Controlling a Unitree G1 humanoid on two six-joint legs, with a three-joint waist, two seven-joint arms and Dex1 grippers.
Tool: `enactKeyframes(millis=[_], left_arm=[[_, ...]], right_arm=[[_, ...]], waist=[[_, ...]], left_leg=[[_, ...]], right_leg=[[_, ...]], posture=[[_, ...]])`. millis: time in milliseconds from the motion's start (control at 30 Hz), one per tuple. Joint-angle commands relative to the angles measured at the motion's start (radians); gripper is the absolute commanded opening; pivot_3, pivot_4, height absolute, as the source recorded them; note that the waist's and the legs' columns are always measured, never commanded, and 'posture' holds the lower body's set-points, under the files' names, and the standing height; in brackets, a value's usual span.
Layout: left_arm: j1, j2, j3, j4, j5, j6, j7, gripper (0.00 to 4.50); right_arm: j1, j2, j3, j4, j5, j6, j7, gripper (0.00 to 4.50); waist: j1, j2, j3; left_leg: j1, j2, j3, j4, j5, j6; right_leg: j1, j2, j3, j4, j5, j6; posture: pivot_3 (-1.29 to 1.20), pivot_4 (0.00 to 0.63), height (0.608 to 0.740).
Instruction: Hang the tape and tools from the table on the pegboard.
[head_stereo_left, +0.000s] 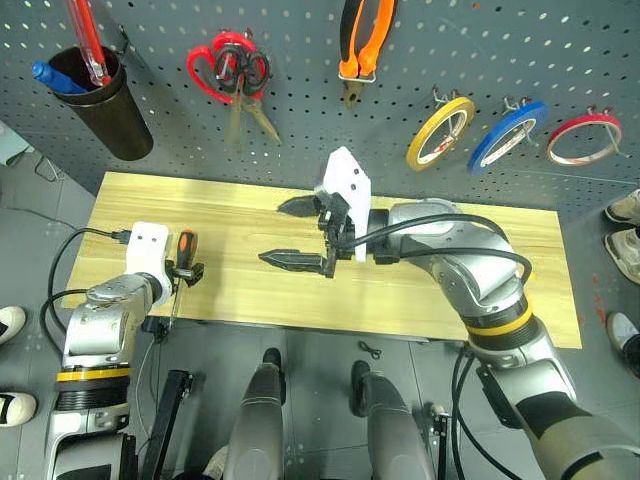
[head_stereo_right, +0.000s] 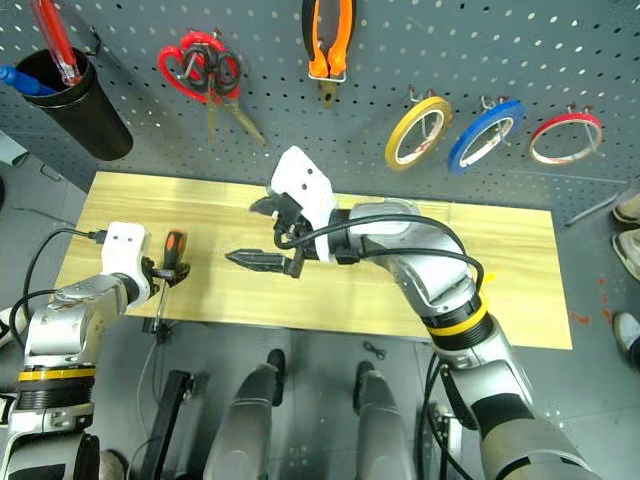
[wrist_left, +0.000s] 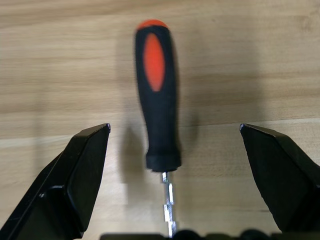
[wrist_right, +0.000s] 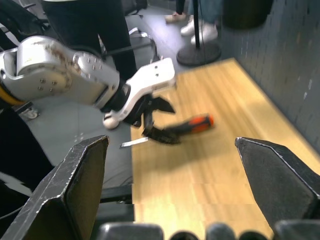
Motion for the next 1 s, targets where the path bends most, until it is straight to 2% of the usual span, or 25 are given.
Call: enactKeyframes(millis=[33,233,267,333,500,533,700,800,867,967,1000], left_arm=[[-0.023,0.024,-0.007,0.073,0.026,-0.08,-0.012,4.43],[-0.057,0.025,0.005,0.176,0.015,-0.102,-0.028,4.43],[-0.056,0.025,0.006,0.177,0.015,-0.093,-0.027,3.93],[-0.05,0.03,0.001,0.177,0.022,-0.091,-0.027,3.27],[-0.041,0.034,0.02,0.179,0.02,-0.082,-0.016,0.81],[-0.04,0.036,0.021,0.179,0.019,-0.082,-0.017,0.5],[-0.039,0.035,0.032,0.167,0.015,-0.079,-0.017,0.49],[-0.022,0.027,0.034,0.097,0.001,-0.083,-0.031,0.49],[0.018,0.022,0.039,-0.007,-0.014,-0.075,-0.04,0.49],[0.113,0.029,0.079,-0.272,-0.053,-0.035,-0.048,0.49],[0.128,0.006,0.112,-0.353,-0.092,-0.003,-0.038,0.49]], right_arm=[[0.007,-0.008,-0.039,-0.084,0.03,0.038,-0.008,4.5],[0.022,-0.027,-0.069,-0.129,0.042,0.1,-0.025,4.5],[0.023,-0.032,-0.073,-0.134,0.045,0.108,-0.027,4.5],[0.024,-0.036,-0.079,-0.137,0.05,0.117,-0.032,4.5],[0.033,-0.044,-0.084,-0.144,0.057,0.126,-0.036,4.5],[0.034,-0.046,-0.085,-0.144,0.057,0.127,-0.036,4.5],[0.033,-0.052,-0.084,-0.126,0.046,0.11,-0.028,4.5],[0.037,-0.059,-0.091,-0.119,0.04,0.093,-0.021,4.5],[0.05,-0.071,-0.114,-0.13,0.053,0.082,-0.008,4.5],[0.084,-0.099,-0.171,-0.165,0.093,0.06,0.025,4.5],[0.096,-0.098,-0.191,-0.168,0.1,0.029,0.037,4.5]], waist=[[-0.001,0.001,0.002],[-0.011,0.001,0.012],[-0.012,0.001,0.013],[-0.013,0.001,0.013],[-0.013,0.001,0.014],[-0.013,0.001,0.014],[-0.014,0.001,0.014],[-0.014,0.001,0.014],[-0.012,0.001,0.014],[-0.006,0.0,0.014],[-0.002,0.0,0.013]], left_leg=[[-0.001,0.0,0.0,0.0,0.0,0.0],[-0.001,0.0,0.0,-0.001,0.0,0.0],[-0.001,0.0,0.0,-0.001,0.0,0.0],[-0.002,0.0,0.0,-0.002,0.0,-0.001],[-0.002,0.0,0.0,-0.003,0.0,-0.001],[-0.002,0.0,0.0,-0.003,0.0,-0.001],[-0.002,0.0,0.0,-0.004,0.0,-0.001],[-0.002,0.0,0.0,-0.005,0.0,-0.001],[-0.002,0.0,0.0,-0.006,0.0,-0.001],[-0.004,0.0,0.0,-0.009,0.0,-0.002],[-0.004,0.0,0.0,-0.009,0.0,-0.003]], right_leg=[[-0.001,0.0,0.0,0.0,0.0,0.0],[-0.002,0.0,0.0,0.0,-0.002,0.004],[-0.002,0.0,0.0,-0.001,-0.002,0.004],[-0.002,0.0,0.0,-0.001,-0.002,0.004],[-0.003,0.0,0.0,-0.001,-0.004,0.004],[-0.003,0.0,0.0,-0.001,-0.005,0.006],[-0.003,0.0,0.0,-0.002,-0.005,0.006],[-0.004,0.0,0.0,-0.002,-0.005,0.006],[-0.004,0.0,0.0,-0.004,-0.005,0.006],[-0.004,-0.001,-0.001,-0.007,-0.004,0.004],[-0.004,-0.001,-0.001,-0.008,-0.002,0.001]], posture=[[0.14,0.568,0.74],[0.13,0.569,0.74],[0.12,0.568,0.74],[0.13,0.569,0.74],[0.13,0.573,0.74],[0.13,0.573,0.74],[0.14,0.557,0.74],[0.14,0.544,0.74],[0.16,0.517,0.74],[0.17,0.488,0.74],[0.19,0.468,0.74]])
